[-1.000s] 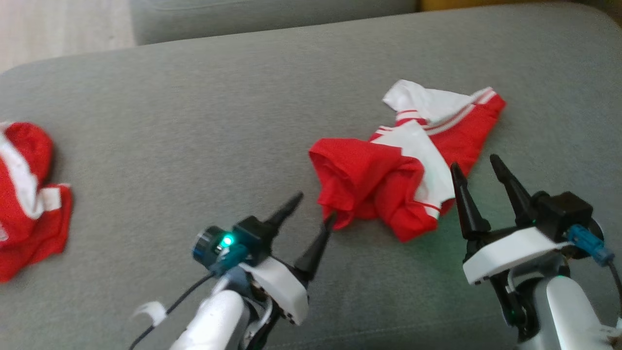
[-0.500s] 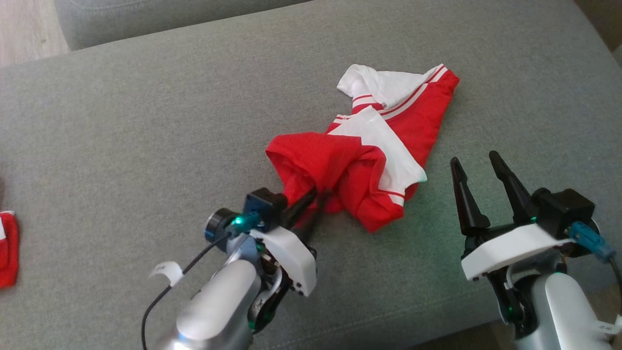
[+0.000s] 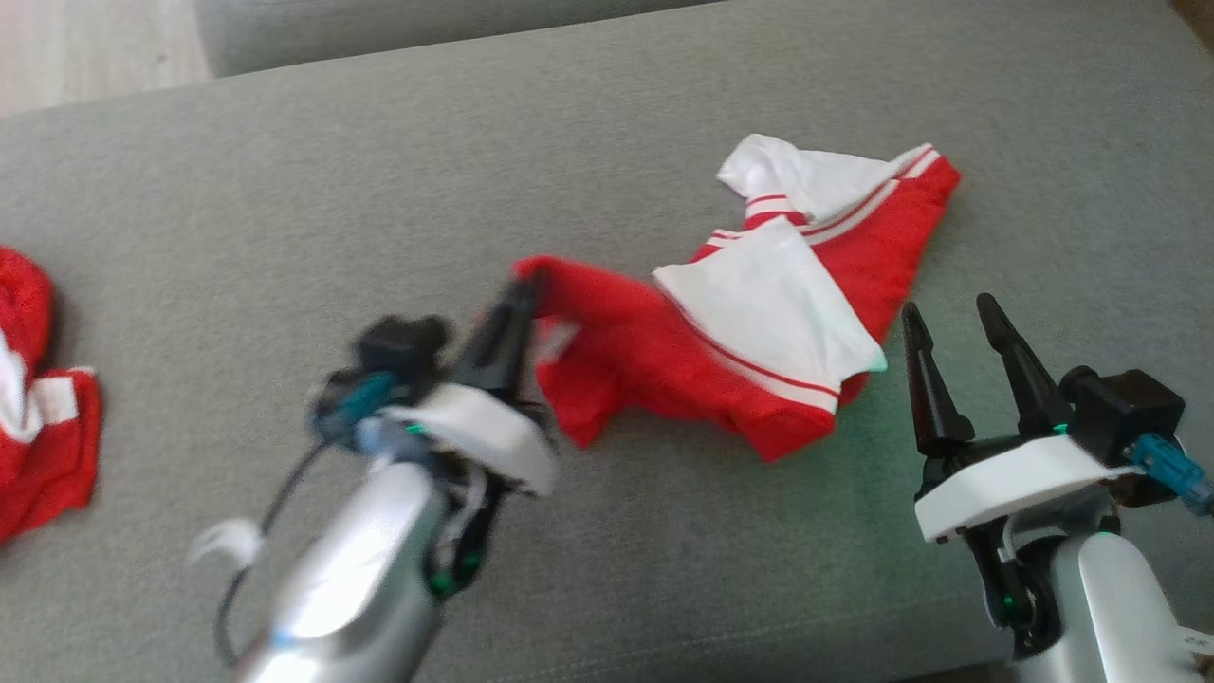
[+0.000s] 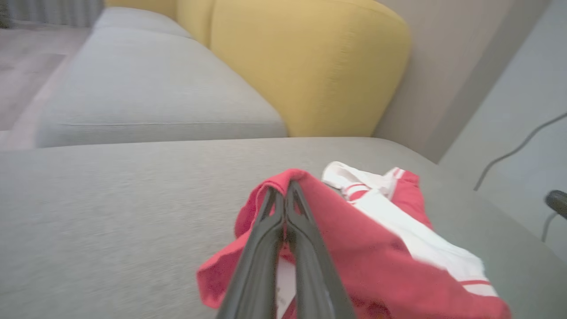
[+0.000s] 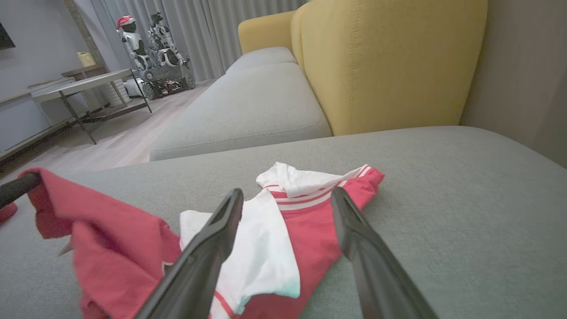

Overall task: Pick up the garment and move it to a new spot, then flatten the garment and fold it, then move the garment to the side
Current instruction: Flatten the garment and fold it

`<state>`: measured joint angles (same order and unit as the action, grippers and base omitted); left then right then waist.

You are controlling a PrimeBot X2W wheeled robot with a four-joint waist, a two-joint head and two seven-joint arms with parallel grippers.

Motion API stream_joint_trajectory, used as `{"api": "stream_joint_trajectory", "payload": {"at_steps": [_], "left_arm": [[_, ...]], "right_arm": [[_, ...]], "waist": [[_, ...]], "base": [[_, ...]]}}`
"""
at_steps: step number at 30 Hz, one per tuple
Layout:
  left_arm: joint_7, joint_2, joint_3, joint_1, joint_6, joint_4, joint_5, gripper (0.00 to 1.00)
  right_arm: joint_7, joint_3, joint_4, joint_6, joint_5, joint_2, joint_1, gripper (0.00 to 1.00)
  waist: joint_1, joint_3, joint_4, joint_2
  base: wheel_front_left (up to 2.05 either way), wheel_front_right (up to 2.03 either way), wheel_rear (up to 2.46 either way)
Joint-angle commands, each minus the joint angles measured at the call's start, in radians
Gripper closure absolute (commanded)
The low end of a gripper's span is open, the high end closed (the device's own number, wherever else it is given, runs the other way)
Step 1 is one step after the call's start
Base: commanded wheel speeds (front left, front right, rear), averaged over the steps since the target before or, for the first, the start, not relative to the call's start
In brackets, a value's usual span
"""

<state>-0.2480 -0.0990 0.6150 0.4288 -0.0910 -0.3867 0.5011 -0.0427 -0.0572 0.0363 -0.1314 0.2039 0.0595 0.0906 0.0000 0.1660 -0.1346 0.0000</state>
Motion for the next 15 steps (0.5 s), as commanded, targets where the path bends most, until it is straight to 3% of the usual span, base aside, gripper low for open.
{"api": "stream_joint_trajectory", "payload": {"at_steps": [1,9,15], "left_arm": [[-0.01,-0.033,-0.05,-0.014,-0.016,0.04,0.007,1.0],[0.048,-0.137,-0.152,-0.19,-0.116,0.184,0.076,1.0],[0.112,-0.143,-0.163,-0.276,-0.117,0.207,0.147,0.98]], "right_arm": [[0.003,-0.02,-0.035,0.001,0.004,-0.004,0.012,0.0],[-0.002,0.004,-0.04,0.001,0.005,-0.006,0.006,0.0],[-0.004,0.018,-0.04,0.001,0.004,-0.006,0.009,0.0]], "waist": [[0.0,-0.001,0.015,0.0],[0.0,0.005,0.061,0.0],[0.0,0.013,0.081,0.0]], "base": [[0.0,0.0,0.0],[0.0,0.0,0.0],[0.0,0.0,0.0]]}}
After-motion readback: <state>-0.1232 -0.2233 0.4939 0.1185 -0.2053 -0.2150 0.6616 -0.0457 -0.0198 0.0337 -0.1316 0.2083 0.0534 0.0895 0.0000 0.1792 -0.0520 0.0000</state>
